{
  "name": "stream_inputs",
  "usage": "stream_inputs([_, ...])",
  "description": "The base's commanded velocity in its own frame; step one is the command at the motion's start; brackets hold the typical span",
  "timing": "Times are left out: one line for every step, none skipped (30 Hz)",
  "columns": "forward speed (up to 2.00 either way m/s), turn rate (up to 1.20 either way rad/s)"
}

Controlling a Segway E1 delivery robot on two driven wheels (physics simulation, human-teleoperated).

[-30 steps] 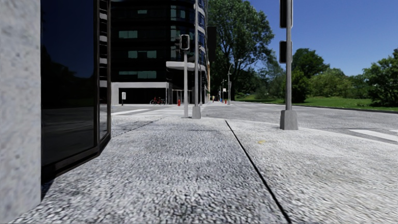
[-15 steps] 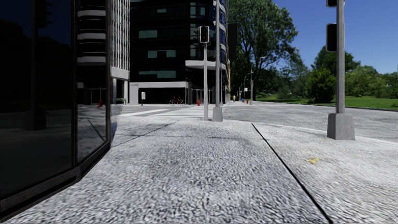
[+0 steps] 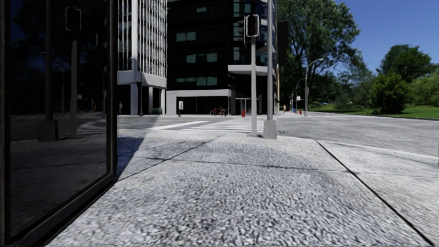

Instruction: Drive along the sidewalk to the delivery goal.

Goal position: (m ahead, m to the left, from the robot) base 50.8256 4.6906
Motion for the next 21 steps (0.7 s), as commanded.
stream_inputs([2.0, 0.36])
stream_inputs([2.0, 0.36])
stream_inputs([2.0, 0.36])
stream_inputs([2.0, 0.28])
stream_inputs([2.0, 0.06])
stream_inputs([2.0, 0.0])
stream_inputs([2.0, 0.0])
stream_inputs([2.0, 0.0])
stream_inputs([2.0, 0.0])
stream_inputs([2.0, 0.0])
stream_inputs([2.0, 0.0])
stream_inputs([2.0, 0.0])
stream_inputs([2.0, 0.0])
stream_inputs([2.0, 0.0])
stream_inputs([2.0, 0.0])
stream_inputs([2.0, 0.0])
stream_inputs([2.0, 0.0])
stream_inputs([2.0, 0.0])
stream_inputs([2.0, 0.0])
stream_inputs([2.0, 0.0])
stream_inputs([2.0, 0.0])
